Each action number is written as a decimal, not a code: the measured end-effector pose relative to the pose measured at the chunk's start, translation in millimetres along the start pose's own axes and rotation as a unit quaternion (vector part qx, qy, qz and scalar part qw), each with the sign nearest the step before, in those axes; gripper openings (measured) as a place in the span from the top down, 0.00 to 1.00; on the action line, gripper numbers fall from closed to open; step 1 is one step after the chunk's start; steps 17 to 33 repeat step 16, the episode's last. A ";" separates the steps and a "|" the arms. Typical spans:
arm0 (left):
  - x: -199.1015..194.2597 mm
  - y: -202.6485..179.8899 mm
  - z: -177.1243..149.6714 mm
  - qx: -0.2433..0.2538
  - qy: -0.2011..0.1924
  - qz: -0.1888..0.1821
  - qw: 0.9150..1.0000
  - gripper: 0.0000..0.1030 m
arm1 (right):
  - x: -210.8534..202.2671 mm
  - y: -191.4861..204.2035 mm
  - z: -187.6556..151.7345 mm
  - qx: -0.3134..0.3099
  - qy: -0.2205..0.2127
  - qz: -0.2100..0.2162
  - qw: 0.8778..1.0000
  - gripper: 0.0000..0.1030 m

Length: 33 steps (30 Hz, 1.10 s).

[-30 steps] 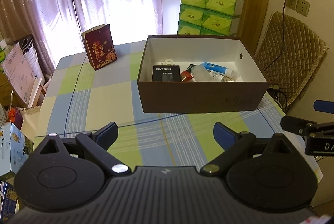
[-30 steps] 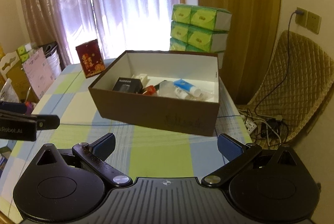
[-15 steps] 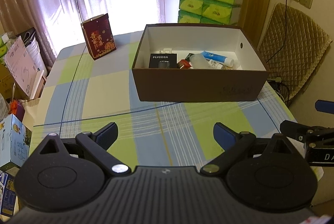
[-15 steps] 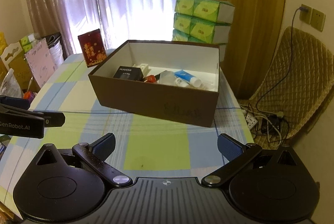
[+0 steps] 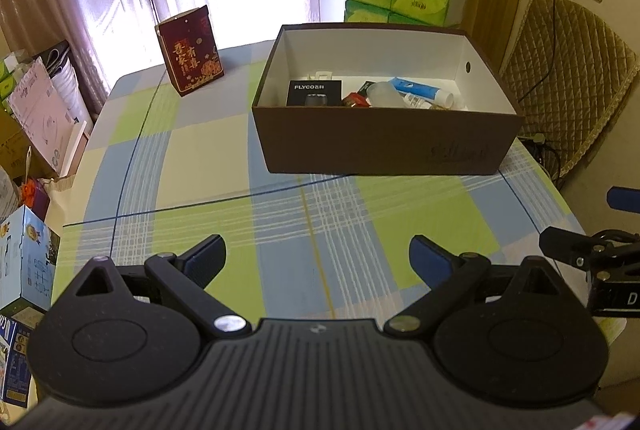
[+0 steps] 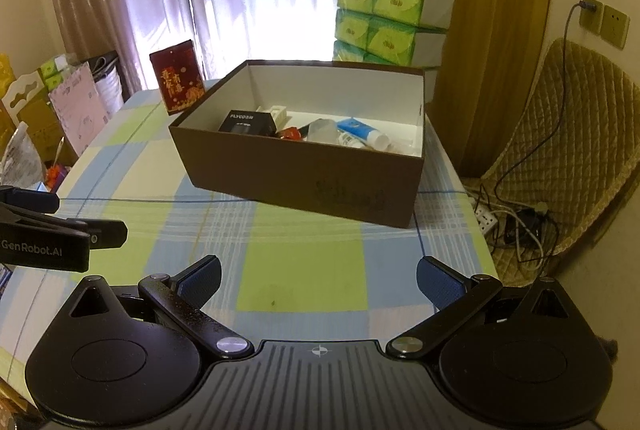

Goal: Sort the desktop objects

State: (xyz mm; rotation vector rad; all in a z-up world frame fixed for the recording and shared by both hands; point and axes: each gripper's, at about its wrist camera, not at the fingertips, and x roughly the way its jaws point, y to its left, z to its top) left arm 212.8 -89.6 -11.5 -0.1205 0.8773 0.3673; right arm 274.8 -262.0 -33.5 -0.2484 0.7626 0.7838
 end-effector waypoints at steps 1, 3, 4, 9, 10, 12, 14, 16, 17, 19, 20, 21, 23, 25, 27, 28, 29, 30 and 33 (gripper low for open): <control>0.6 -0.1 -0.5 -0.001 0.002 0.000 1.000 0.06 | 0.3 -0.6 -0.5 0.001 0.001 0.000 1.000 0.02; 1.8 -1.0 -1.7 0.000 0.004 0.000 1.000 0.06 | 1.4 -1.8 -1.9 0.003 0.005 -0.001 1.000 0.02; 2.5 -1.5 -2.3 0.000 0.006 -0.001 1.000 0.06 | 1.9 -2.1 -2.6 0.003 0.007 -0.002 1.000 0.02; 7.0 -3.8 -4.5 0.001 0.014 -0.003 1.000 0.06 | 4.0 -5.2 -4.7 0.007 0.014 -0.005 1.000 0.02; 7.6 -4.3 -4.7 0.002 0.015 -0.004 1.000 0.06 | 4.0 -5.2 -5.0 0.007 0.014 -0.004 1.000 0.02; 8.5 -5.2 -4.8 0.002 0.016 -0.005 1.000 0.06 | 4.3 -5.2 -4.8 0.008 0.013 -0.005 1.000 0.02; 9.1 -6.0 -4.6 0.004 0.015 -0.007 1.000 0.06 | 4.9 -5.6 -4.1 0.007 0.013 -0.005 1.000 0.02; 9.6 -6.5 -4.0 0.005 0.015 -0.006 1.000 0.06 | 5.3 -6.3 -3.4 0.008 0.012 -0.005 1.000 0.02; 9.6 -6.5 -4.0 0.005 0.015 -0.006 1.000 0.06 | 5.3 -6.3 -3.4 0.008 0.012 -0.005 1.000 0.02; 9.6 -6.5 -4.0 0.005 0.015 -0.006 1.000 0.06 | 5.3 -6.3 -3.4 0.008 0.012 -0.005 1.000 0.02; 9.6 -6.5 -4.0 0.005 0.015 -0.006 1.000 0.06 | 5.3 -6.3 -3.4 0.008 0.012 -0.005 1.000 0.02; 9.6 -6.5 -4.0 0.005 0.015 -0.006 1.000 0.06 | 5.3 -6.3 -3.4 0.008 0.012 -0.005 1.000 0.02; 9.6 -6.5 -4.0 0.005 0.015 -0.006 1.000 0.06 | 5.3 -6.3 -3.4 0.008 0.012 -0.005 1.000 0.02; 9.6 -6.5 -4.0 0.005 0.015 -0.006 1.000 0.06 | 5.3 -6.3 -3.4 0.008 0.012 -0.005 1.000 0.02; 9.6 -6.5 -4.0 0.005 0.015 -0.006 1.000 0.06 | 5.3 -6.3 -3.4 0.008 0.012 -0.005 1.000 0.02; 9.6 -6.5 -4.0 0.005 0.015 -0.006 1.000 0.06 | 5.3 -6.3 -3.4 0.008 0.012 -0.005 1.000 0.02; 9.6 -6.5 -4.0 0.005 0.015 -0.006 1.000 0.06 | 5.3 -6.3 -3.4 0.008 0.012 -0.005 1.000 0.02; 9.6 -6.5 -4.0 0.005 0.015 -0.006 1.000 0.06 | 5.3 -6.3 -3.4 0.008 0.012 -0.005 1.000 0.02; 9.6 -6.5 -4.0 0.005 0.015 -0.006 1.000 0.06 | 5.3 -6.3 -3.4 0.008 0.012 -0.005 1.000 0.02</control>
